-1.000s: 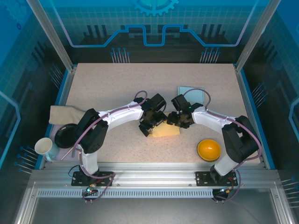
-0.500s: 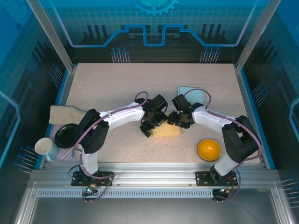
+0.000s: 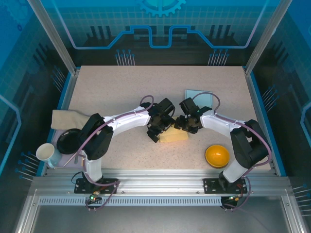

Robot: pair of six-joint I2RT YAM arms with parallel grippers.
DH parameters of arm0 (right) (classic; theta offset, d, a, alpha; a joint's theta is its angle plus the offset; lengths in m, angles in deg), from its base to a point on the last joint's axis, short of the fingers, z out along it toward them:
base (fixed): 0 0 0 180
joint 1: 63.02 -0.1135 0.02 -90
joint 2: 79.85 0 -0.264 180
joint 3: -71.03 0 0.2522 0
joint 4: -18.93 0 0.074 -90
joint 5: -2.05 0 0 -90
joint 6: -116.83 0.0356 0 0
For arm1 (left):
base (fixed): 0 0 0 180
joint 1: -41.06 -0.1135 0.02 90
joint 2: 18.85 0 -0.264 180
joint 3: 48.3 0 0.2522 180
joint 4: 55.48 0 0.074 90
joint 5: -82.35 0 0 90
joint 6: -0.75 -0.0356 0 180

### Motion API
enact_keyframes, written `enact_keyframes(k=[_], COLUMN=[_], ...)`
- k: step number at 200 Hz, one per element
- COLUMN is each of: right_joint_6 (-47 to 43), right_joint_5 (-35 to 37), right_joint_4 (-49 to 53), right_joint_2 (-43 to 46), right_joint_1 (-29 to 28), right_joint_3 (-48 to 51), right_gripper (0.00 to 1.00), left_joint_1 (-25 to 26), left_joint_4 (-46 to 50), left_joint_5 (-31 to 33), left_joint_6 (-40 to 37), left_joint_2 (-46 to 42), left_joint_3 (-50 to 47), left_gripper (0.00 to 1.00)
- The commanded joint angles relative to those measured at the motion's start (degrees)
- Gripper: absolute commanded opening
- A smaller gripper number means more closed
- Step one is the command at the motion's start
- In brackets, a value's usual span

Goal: Fold the paper box

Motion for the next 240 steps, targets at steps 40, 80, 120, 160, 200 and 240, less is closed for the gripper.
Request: enact_keyframes(k=[40, 80, 120, 160, 200, 240], right_joint_6=[0.15, 0.06, -0.02, -0.05, 0.32, -0.19], right_joint_5=[-3.16, -3.16, -3.36, -3.14, -5.12, -5.28], right_joint_4=[-0.74, -0.61, -0.44, -0.26, -1.05, 0.36], right_joint_2=[-1.12, -1.07, -1.03, -0.51, 1.41, 5.52], right_joint_1=[0.27, 0.27, 0.28, 0.27, 0.26, 0.27], right_joint_3=[0.03, -0.03, -0.20, 0.12, 1.00, 0.63], right_gripper=[0.59, 0.59, 0.59, 0.59, 0.59, 0.59], left_joint_1=[1.18, 0.80, 0.62, 0.18, -0.09, -0.25], left_joint_4=[-3.12, -5.38, -4.02, -4.38, -5.06, -4.86], left_joint_5=[1.33, 0.34, 1.71, 2.15, 2.48, 2.85], left_joint_6=[-2.20, -1.94, -3.43, -3.49, -3.07, -3.16], left_joint_2=[-1.81, -1.73, -1.04, -0.86, -1.14, -1.49], left_joint_3=[-2.99, -5.14, -4.93, -5.71, -7.32, -7.68], left_gripper=[0.96, 0.92, 0.92, 0.92, 0.91, 0.91])
